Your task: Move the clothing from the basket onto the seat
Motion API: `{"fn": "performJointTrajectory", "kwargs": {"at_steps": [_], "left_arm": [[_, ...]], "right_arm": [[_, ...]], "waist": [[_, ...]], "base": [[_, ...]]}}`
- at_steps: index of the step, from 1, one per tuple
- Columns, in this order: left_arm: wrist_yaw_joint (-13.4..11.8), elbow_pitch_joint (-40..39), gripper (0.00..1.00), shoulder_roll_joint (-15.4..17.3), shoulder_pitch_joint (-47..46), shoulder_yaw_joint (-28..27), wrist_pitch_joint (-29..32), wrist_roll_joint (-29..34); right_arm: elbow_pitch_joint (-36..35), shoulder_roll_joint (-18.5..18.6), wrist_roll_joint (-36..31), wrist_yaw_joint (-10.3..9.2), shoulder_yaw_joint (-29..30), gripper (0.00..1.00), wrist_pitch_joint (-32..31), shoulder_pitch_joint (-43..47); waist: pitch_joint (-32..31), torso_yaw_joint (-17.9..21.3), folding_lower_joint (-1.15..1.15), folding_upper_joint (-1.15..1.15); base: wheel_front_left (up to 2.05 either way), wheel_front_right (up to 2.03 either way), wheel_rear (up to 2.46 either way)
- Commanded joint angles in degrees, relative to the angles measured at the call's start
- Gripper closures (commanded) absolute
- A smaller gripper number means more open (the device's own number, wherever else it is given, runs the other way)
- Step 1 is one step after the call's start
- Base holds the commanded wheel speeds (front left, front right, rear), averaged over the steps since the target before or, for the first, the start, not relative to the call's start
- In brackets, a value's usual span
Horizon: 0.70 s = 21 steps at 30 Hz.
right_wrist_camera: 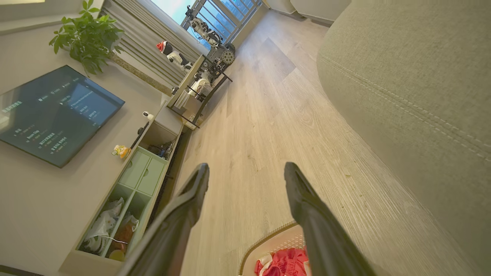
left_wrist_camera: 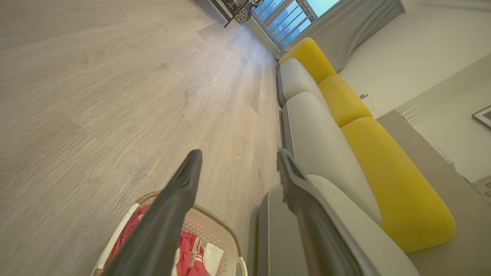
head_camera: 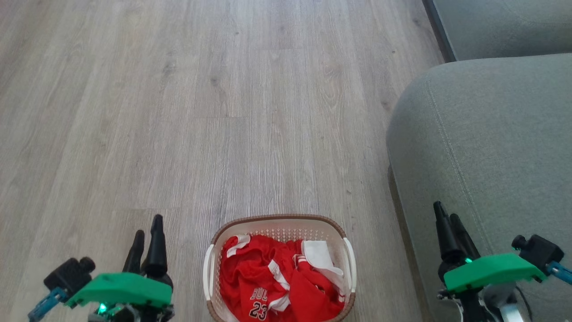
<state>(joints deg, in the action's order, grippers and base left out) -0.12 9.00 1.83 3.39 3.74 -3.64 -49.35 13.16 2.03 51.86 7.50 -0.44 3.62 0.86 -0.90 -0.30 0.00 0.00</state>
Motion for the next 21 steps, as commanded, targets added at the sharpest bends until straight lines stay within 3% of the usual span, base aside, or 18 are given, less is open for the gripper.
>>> {"fn": "performJointTrajectory", "kwargs": {"at_steps": [1,21], "left_arm": [[-0.40,-2.54,0.00,0.74,-1.47,-0.23,-0.82,2.05],[-3.08,-2.01,0.00,2.18,-0.18,2.97,-4.01,16.88]], "right_arm": [[-2.19,0.53,-1.91,0.00,-0.97,0.00,0.76,-0.74],[-2.52,0.63,-14.85,-0.01,-3.03,0.00,3.98,-0.65]], "waist": [[-0.03,0.00,0.00,0.00],[-0.38,-0.34,0.00,0.00]], "base": [[0.00,0.00,0.00],[0.00,0.00,0.00]]}}
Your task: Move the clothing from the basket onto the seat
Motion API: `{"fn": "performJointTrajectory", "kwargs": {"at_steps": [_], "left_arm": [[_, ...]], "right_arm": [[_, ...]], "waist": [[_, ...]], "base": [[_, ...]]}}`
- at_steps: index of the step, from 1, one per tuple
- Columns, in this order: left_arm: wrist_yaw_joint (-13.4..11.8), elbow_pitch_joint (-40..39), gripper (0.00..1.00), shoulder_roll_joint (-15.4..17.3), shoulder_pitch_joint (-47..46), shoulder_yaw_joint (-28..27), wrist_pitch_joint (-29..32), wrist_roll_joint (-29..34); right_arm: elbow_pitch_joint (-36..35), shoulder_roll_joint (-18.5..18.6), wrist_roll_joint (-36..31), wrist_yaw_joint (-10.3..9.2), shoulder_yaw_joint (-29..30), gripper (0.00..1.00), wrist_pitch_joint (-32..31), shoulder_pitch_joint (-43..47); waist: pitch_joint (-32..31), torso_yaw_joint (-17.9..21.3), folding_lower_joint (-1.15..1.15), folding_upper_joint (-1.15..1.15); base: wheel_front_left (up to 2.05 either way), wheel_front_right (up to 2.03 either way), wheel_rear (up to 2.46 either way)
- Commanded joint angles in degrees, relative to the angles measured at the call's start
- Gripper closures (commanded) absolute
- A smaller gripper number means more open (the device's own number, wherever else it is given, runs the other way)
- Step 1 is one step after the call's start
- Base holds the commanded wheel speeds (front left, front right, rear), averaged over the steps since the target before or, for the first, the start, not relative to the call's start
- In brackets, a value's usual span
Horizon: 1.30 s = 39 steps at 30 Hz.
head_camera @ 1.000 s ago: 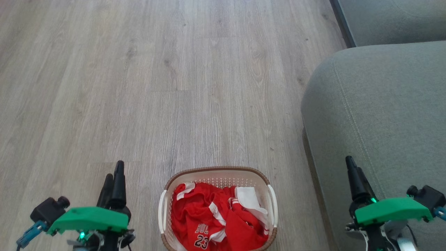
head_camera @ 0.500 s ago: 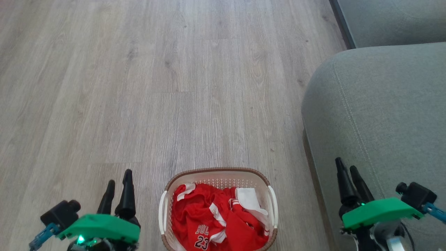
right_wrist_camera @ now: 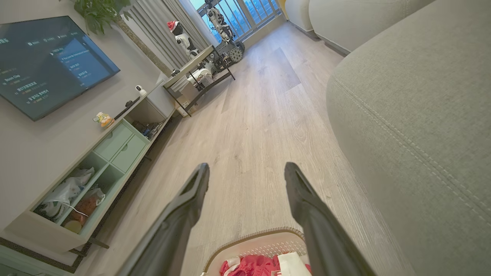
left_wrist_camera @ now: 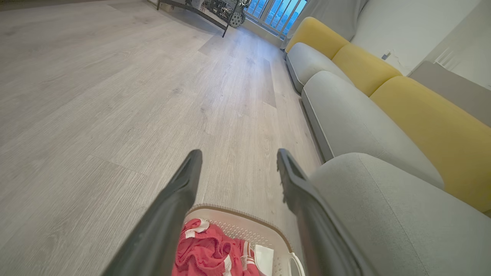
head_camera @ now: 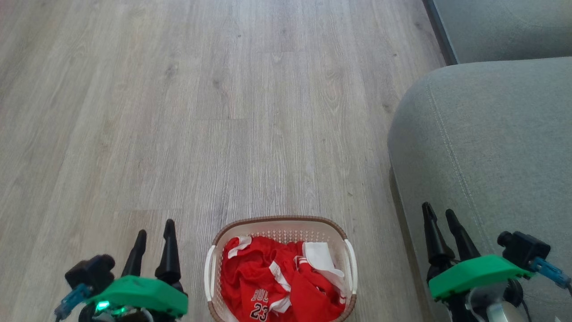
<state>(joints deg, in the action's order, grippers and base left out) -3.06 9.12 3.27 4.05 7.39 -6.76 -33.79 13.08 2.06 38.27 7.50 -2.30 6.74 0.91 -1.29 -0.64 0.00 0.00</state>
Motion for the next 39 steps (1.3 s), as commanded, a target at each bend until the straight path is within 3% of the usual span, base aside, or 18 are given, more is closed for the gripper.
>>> {"fn": "performJointTrajectory", "kwargs": {"at_steps": [1,39], "left_arm": [[-0.28,-2.14,0.00,0.78,-0.76,-0.54,-1.06,2.02],[-4.56,-4.72,0.00,0.70,2.03,1.52,-7.42,26.51]], "right_arm": [[-2.50,0.60,-1.95,-0.01,-1.27,0.00,1.02,-0.68],[-3.46,0.79,-27.43,-0.01,-4.70,0.00,7.44,-0.19]], "waist": [[-0.01,-0.01,0.00,0.00],[-0.66,-0.32,0.00,0.00]], "base": [[0.00,0.00,0.00],[0.00,0.00,0.00]]}}
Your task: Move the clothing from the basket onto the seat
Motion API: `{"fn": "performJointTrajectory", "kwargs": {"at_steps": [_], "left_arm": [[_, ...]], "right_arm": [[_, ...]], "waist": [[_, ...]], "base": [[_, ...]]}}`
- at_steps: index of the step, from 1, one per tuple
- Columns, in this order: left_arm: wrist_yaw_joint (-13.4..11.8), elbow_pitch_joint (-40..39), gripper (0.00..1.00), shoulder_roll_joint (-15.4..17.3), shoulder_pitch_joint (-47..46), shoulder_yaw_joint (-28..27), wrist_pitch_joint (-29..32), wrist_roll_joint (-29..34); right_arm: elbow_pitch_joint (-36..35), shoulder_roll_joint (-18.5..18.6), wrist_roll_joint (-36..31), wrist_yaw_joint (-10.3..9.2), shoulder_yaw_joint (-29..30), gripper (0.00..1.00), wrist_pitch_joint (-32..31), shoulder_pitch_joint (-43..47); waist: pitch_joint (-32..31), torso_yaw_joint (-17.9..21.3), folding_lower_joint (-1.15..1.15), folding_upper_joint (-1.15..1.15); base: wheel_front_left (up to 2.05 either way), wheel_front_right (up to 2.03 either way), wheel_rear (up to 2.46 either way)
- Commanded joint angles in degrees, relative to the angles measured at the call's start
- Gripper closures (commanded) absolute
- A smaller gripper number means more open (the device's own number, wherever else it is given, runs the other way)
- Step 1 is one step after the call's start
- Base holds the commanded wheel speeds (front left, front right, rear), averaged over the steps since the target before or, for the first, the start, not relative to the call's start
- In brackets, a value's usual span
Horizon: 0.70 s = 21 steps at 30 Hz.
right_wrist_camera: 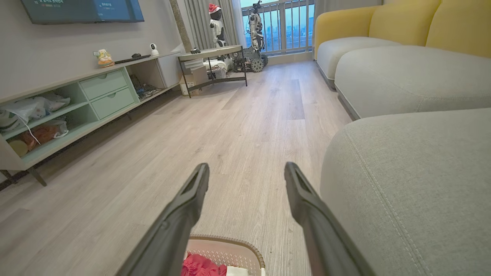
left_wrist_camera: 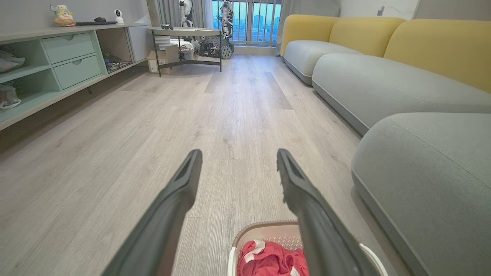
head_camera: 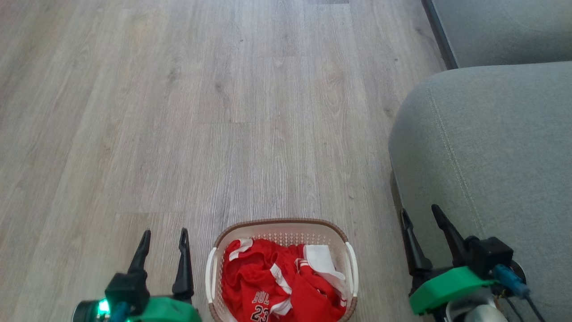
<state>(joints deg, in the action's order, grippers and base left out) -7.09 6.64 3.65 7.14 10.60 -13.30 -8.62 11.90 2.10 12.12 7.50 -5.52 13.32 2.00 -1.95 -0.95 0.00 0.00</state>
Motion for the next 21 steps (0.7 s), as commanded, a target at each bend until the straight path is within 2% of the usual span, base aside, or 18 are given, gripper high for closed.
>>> {"fn": "performJointTrajectory", "kwargs": {"at_steps": [1,5,21], "left_arm": [[-0.56,-2.29,0.00,0.27,-0.94,-1.80,-1.05,1.86],[-0.57,-2.34,0.00,0.09,-0.58,-2.09,-1.70,4.07],[0.89,-1.38,0.00,-0.57,-0.54,-3.34,-1.70,3.11]], "right_arm": [[-2.38,0.75,-1.94,-0.01,-1.54,0.00,1.03,-1.24],[-2.64,0.77,-4.42,-0.01,-1.86,0.00,1.68,-1.14],[-2.03,0.77,-3.55,-0.01,-1.55,0.00,1.68,-1.29]], "waist": [[0.01,-0.02,0.00,0.00],[0.01,-0.05,0.00,0.00],[0.32,-0.10,0.00,0.00]], "base": [[0.00,0.00,0.00],[0.00,0.00,0.00],[0.00,0.00,0.00]]}}
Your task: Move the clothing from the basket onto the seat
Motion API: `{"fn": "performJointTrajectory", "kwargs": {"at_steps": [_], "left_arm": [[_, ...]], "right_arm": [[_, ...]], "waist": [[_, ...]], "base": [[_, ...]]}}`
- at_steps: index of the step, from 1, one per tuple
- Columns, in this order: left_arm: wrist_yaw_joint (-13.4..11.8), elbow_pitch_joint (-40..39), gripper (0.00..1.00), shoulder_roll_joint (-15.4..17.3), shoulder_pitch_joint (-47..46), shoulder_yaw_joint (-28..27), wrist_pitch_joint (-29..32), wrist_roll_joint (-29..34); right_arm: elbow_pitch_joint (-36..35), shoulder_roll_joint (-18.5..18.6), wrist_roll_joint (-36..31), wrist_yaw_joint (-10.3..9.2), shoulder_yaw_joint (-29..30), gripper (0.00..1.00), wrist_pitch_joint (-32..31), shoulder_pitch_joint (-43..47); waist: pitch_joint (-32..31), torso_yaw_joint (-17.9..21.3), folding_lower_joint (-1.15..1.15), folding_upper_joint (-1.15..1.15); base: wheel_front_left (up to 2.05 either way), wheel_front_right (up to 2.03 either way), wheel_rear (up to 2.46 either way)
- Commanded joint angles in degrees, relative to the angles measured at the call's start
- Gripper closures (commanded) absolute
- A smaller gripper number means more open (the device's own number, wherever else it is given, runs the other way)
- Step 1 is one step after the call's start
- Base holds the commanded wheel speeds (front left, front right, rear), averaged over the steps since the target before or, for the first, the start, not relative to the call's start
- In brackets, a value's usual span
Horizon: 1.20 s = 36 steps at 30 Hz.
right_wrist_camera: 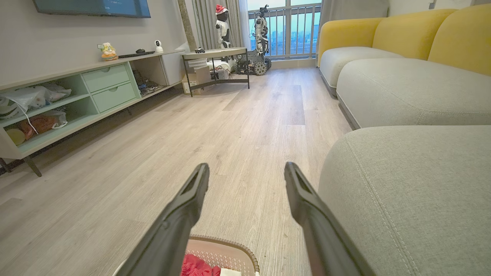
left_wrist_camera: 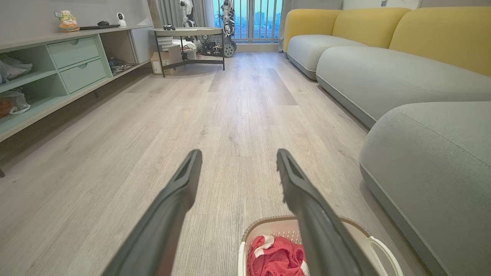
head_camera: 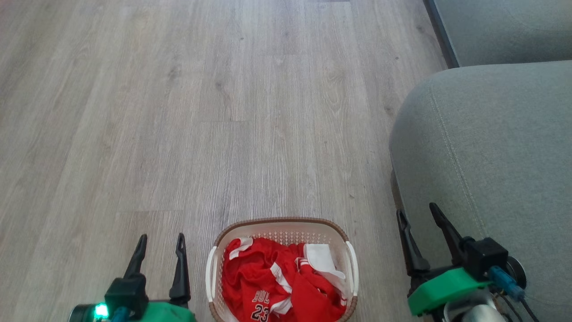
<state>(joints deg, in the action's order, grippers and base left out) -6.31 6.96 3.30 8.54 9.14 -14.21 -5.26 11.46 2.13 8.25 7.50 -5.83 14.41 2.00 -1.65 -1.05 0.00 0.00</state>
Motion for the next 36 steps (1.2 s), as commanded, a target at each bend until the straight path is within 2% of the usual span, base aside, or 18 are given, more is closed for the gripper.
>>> {"fn": "performJointTrajectory", "kwargs": {"at_steps": [1,13,16,22,29,36], "left_arm": [[0.14,-1.70,0.00,-0.24,-1.94,-1.90,-0.79,-0.24],[0.48,-1.42,0.00,-0.37,-2.10,-1.81,-0.79,0.10],[0.74,-1.48,0.00,-0.39,-2.17,-1.95,-0.79,-1.37],[1.86,-0.14,0.00,-0.41,-3.30,0.49,-0.79,-0.32],[3.29,3.56,0.00,-0.41,-7.03,2.71,-0.79,1.78],[5.26,13.03,0.00,-0.42,-15.69,6.52,-0.79,2.30]], "right_arm": [[-1.59,0.75,0.34,-0.01,-1.24,0.00,0.59,-1.30],[-1.37,0.75,0.60,-0.01,-1.40,0.00,0.59,-1.42],[-1.48,0.75,0.64,-0.01,-1.59,0.00,0.59,-1.48],[-1.99,0.75,0.59,-0.01,-1.86,0.00,0.59,-1.77],[-3.17,0.75,-0.05,-0.01,-0.95,0.00,0.59,-3.84],[-5.88,0.75,-1.39,-0.01,1.69,0.00,0.59,-9.27]], "waist": [[0.03,-0.01,0.00,0.00],[0.48,-0.21,0.00,0.00],[0.78,-0.29,0.00,0.00],[2.38,-0.43,0.00,0.00],[7.82,-0.07,0.00,0.00],[17.20,1.43,0.00,0.00]], "base": [[0.00,0.00,0.00],[0.00,0.00,0.00],[0.00,0.00,0.00],[0.00,0.00,0.00],[0.00,0.00,0.00],[0.00,0.00,0.00]]}}
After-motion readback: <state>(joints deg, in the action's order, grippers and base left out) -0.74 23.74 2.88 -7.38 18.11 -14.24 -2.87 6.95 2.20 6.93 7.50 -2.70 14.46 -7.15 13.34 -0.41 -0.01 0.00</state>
